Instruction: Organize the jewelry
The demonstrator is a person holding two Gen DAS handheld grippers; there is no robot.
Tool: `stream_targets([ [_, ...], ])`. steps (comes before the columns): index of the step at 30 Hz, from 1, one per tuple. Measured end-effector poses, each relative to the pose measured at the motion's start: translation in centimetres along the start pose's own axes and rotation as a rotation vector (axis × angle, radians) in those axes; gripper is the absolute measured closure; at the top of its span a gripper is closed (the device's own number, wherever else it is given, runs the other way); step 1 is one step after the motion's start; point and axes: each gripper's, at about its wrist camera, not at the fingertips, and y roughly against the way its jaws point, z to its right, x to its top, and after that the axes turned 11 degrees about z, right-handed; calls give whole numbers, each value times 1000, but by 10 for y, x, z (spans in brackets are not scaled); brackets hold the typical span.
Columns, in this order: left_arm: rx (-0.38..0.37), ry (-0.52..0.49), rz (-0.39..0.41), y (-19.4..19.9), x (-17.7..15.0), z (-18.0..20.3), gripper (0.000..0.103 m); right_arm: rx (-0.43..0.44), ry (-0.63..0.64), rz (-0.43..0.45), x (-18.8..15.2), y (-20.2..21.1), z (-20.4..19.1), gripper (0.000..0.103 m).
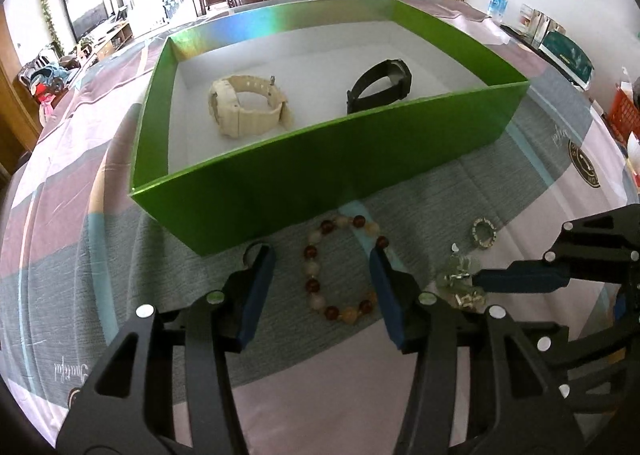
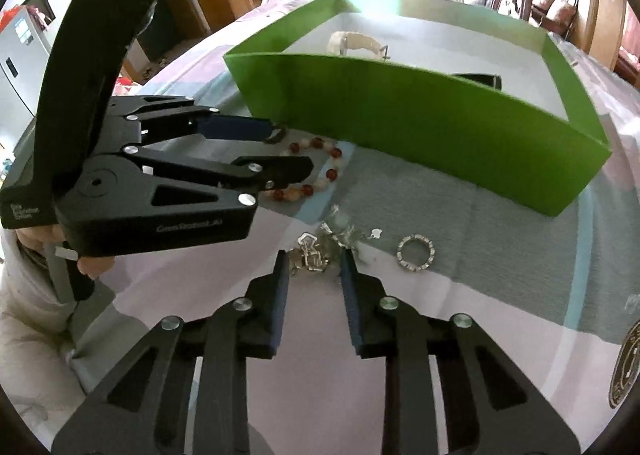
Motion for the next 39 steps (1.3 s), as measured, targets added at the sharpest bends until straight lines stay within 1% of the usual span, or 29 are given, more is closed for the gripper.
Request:
stream_targets([
  [7,-6,6,0,2,-1,-2,53,-21,-25,12,0,4,7,77],
  [11,-19,0,-13,0,-2,0,53,-32,-35,6,0,2,12,76],
  [14,-15,0,-26,-4,-3,0,53,-34,-30,7,-1,4,11,77],
  [16,-14,4,-36,-7,-4,0,57,-36,-28,8,-1,2,10,77],
  [18,-4,4,-31,-6,-4,-1,68,-37,-29,9,0,2,11,77],
  [24,2,14,-27,-7,-3,-3,82,-41,-27,12,-2,5,11,77],
  [26,5,12,-26,-6,-3,-3,85,-46,-29,14,-2,7,11,77],
  [29,8,13,-24,-6,-3,-3,87,-58,-32,18,-3,10,12,77],
  [39,14,10,-21,-7,-3,-3,87,-115,-39,36,-3,14,19,77],
])
